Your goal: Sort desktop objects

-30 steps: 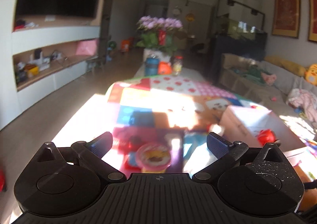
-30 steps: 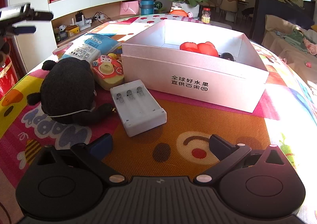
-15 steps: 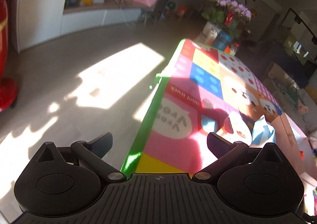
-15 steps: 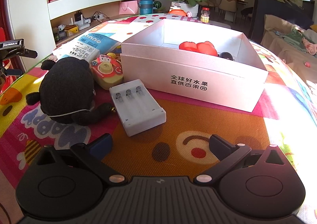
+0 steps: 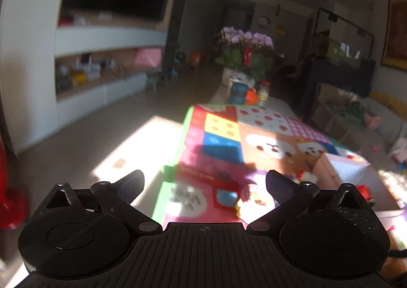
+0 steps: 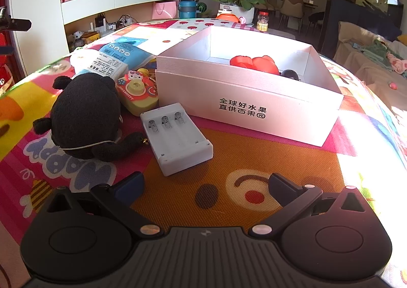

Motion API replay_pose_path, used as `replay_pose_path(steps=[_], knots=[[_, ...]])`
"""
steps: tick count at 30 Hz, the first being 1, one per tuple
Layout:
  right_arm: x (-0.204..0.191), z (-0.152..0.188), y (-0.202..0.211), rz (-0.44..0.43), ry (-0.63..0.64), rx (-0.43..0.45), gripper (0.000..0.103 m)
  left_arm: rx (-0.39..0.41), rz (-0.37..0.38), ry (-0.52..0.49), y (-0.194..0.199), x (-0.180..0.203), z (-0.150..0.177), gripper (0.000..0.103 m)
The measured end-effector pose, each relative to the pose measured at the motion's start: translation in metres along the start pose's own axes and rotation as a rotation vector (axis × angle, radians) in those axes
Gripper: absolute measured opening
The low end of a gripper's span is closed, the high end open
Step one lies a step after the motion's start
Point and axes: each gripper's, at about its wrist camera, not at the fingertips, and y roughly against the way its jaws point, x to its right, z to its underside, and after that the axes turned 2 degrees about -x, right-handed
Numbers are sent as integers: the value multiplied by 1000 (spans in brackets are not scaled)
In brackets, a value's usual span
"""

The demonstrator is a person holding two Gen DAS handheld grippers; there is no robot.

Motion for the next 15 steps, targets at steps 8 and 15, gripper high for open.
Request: replay_pose_path(steps=[8, 15], knots=[[-26, -15, -4, -13, 129, 43, 62, -94, 247, -120, 6, 93, 42, 103], [3, -10, 7, 318, 147, 83, 63, -220, 431, -280, 3, 155, 98, 103]])
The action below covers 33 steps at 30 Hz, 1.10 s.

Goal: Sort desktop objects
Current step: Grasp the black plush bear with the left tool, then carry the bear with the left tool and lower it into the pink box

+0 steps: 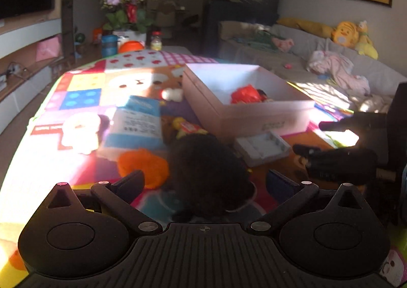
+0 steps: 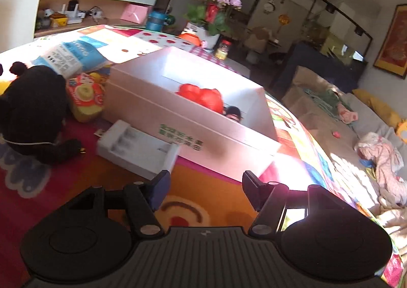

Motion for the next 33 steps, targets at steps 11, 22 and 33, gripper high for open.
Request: replay_pose_path(steps=[11, 22, 33], knots=[[-6, -26, -10, -284, -239, -46, 97, -18, -190, -117, -20, -9, 3, 103], [-22, -24, -28, -253, -236, -116, 79, -15, -151, 120, 5, -56, 4, 103], [3, 22, 12, -279, -212, -70, 84, 11, -264, -25, -22, -25, -7, 80]])
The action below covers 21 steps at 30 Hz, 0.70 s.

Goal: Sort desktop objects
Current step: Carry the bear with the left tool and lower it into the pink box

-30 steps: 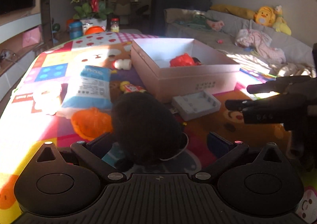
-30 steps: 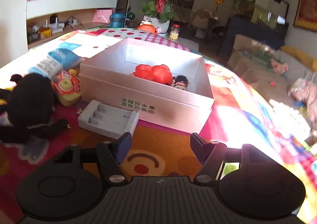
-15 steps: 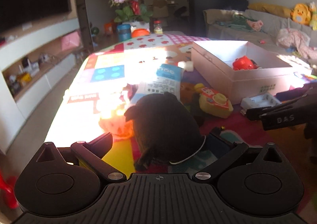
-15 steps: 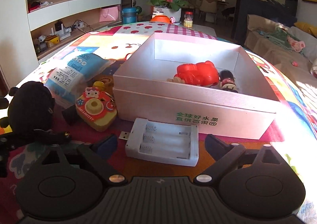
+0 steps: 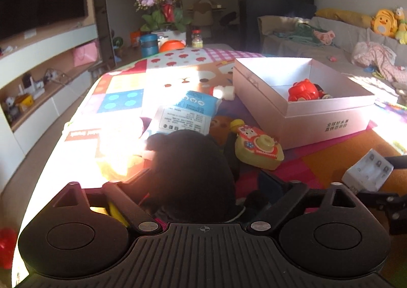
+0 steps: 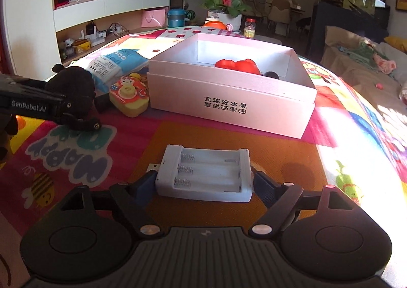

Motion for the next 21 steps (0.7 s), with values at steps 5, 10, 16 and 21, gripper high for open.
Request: replay_pose_path(steps=[5, 10, 16, 21], knots=[[8, 0, -4, -6, -46, -8, 86, 43, 81, -96, 23, 8, 0, 67], [8, 0, -5, -4, -59, -9, 89, 108, 293, -282, 62, 34, 8, 86], [8, 1, -5, -1, -58, -9, 91, 100, 304, -286, 62, 46, 20, 97], [6, 1, -4, 8, -51, -7, 95, 116, 214, -170, 40, 31, 14, 100]])
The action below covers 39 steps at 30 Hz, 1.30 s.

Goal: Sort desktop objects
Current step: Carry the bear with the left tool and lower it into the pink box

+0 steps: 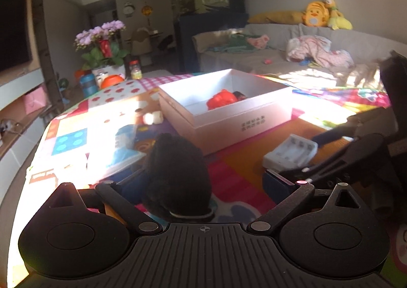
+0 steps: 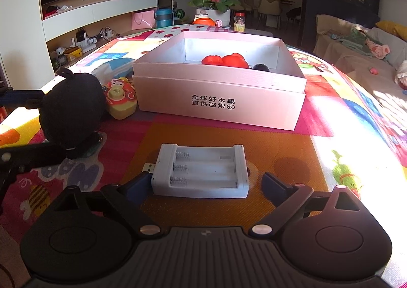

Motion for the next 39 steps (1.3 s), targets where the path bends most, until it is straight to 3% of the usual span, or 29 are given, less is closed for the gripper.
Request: replay_pose_path(steps=[4, 9, 13, 16, 21, 28, 34, 39], knots=[[0, 0, -1, 1, -1, -3, 96, -46, -102, 56, -20, -16, 0, 100], [-16, -2, 1, 23, 91, 22, 96, -158, -98, 87, -41, -24, 9, 99], [-28, -10, -7, 29, 144, 14, 96, -178, -104, 127, -41, -32, 14, 73], [-23, -17, -14, 11, 104, -28, 92, -176, -85, 109, -31, -30, 13, 72], [-16, -18, 1, -19, 96, -77, 91, -145, 24, 20, 6, -10, 10, 72], [-16, -14, 58, 23, 157, 2, 91, -71, 114, -25, 38, 16, -8, 72], [-9, -10, 94, 6, 201, 72, 91, -1, 130, 15, 33, 20, -35, 72], [3, -32, 97, 78, 241, 178, 91, 83, 156, 40, 6, 11, -95, 72]])
